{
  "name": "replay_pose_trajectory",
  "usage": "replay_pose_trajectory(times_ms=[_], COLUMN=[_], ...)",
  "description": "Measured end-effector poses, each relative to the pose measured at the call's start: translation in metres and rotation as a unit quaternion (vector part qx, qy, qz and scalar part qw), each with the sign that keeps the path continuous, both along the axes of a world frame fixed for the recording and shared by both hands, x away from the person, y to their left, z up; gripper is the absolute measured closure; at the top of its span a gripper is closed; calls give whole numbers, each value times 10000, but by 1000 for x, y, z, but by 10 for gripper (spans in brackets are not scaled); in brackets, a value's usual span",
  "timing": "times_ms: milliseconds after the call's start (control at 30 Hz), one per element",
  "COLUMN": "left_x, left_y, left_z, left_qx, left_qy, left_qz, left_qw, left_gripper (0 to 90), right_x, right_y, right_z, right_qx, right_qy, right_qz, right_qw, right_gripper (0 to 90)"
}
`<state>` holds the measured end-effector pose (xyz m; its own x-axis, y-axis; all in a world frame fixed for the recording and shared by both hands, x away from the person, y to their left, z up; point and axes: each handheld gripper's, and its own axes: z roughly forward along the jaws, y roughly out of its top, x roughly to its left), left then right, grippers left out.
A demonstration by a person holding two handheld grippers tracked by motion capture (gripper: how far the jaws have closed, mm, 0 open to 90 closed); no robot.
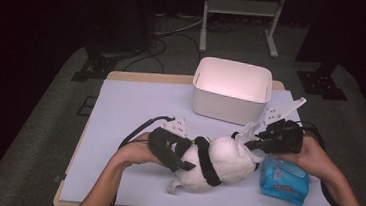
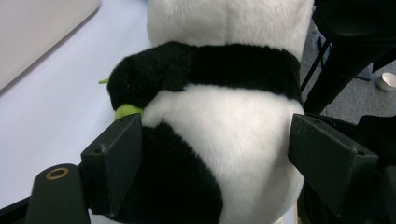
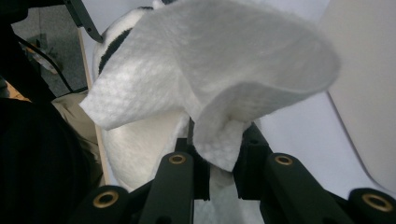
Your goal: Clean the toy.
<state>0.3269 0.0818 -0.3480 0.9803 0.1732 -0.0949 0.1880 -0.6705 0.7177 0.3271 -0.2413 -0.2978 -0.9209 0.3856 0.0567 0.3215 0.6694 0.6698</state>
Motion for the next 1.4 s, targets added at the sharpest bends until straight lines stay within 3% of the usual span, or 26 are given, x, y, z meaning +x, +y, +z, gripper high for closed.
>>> replay_pose_trajectory(times_ms=[267,433,567,667,833,1000,1133,1267,1400], left_x=[2,1,3,4,7,5,0,-2,-3], left_y=[-8,-4,-2,-2,3,2,-3,-9,-19], left_z=[-8,-8,1,11,26,25,24,22,20], left_qx=[53,-95,-149,-62,25,287,321,284,292], left_qy=[30,-83,-221,-386,-573,-676,-720,-718,-744], left_qz=[-126,-103,-10,-31,69,-48,-160,-274,-374], left_qw=[9999,9999,9996,9992,9983,9973,9968,9966,9961], left_gripper=[143,381,445,469,490,480,453,436,428], right_x=[-1,1,1,4,9,15,13,9,10], right_y=[-1,0,-5,-10,-9,-4,-4,3,20], right_z=[-6,-5,-1,1,-9,-27,-24,-10,-10], right_qx=[8,1,182,336,233,119,106,179,-43], right_qy=[96,38,10,-37,52,207,167,60,39], right_qz=[2,4,-97,-119,-189,-163,-158,-19,209], right_qw=[10000,10000,9998,9994,9995,9996,9997,9998,9998], right_gripper=[782,781,780,781,781,782,782,782,781])
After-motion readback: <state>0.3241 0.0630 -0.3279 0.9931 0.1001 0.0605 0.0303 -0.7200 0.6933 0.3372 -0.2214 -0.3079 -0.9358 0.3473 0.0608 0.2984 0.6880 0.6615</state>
